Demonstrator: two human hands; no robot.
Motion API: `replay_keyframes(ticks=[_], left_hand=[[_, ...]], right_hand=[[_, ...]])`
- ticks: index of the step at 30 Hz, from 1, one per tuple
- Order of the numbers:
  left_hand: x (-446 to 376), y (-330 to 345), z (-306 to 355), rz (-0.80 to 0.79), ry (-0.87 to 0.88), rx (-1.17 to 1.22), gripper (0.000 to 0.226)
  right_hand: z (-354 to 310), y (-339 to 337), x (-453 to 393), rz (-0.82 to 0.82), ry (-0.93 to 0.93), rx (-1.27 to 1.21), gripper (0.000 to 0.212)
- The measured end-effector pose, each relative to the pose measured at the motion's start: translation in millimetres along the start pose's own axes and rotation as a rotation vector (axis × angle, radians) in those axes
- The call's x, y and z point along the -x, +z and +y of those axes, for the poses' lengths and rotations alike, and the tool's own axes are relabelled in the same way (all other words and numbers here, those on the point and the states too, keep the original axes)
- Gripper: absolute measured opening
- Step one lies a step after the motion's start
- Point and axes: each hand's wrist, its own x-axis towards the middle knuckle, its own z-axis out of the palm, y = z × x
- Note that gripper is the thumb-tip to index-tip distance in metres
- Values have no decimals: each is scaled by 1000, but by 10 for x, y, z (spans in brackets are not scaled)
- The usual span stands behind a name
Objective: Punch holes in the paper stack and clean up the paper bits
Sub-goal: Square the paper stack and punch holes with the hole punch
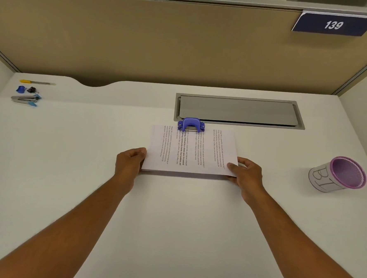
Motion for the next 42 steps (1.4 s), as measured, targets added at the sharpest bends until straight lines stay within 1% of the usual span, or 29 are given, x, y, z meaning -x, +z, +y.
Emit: replay_keyframes(ticks=[2,4,6,8,11,13,15,17,19,22,26,28,29,31,33,35,38,40,42], left_hand=[[82,-19,-17,-14,-97,198,26],[238,-51,-53,-6,-176,378,35],[448,-42,-148,9,-214,543,39],[685,48,-287,-7,-241,642,43],[990,316,-462,-113,-324,666,49],[1115,543,-467,-218,-369,653,43],[1165,758,-389,-282,-365,636,35],[1146,944,-304,-281,-334,650,37],[1107,1077,-244,-244,-307,678,44],[1049,1157,-234,-169,-299,688,53],[1016,1151,-313,-138,-325,715,58],[1001,1141,-341,-127,-338,727,59],[993,1140,-349,-124,-341,730,59],[980,1145,-358,-121,-339,735,60],[969,1157,-368,-122,-330,735,60],[963,1173,-372,-126,-312,725,62],[958,1189,-376,-140,-283,721,65],[960,1194,-369,-145,-273,723,65],[956,1203,-374,-141,-266,716,65]], right_hand=[[7,5,8,0,-1,-13,28],[21,4,10,-4,-5,-28,26],[37,0,10,-3,-1,-39,27],[53,4,7,1,5,-46,30],[74,21,21,6,15,-37,28],[87,24,35,1,13,-46,22],[94,26,46,4,16,-48,22],[92,26,54,12,17,-15,28],[89,29,55,16,9,-13,30],[98,28,39,16,1,-14,22],[88,-31,7,36,-8,126,18],[61,-58,23,95,-81,246,22],[44,-55,41,143,-158,345,28],[12,-8,69,238,-359,557,36],[-39,108,80,265,-556,707,40],[-120,287,78,235,-687,808,41],[-219,604,43,124,-807,919,44],[-276,825,-22,28,-843,1018,51],[-341,1032,-119,-61,-841,1116,59]])
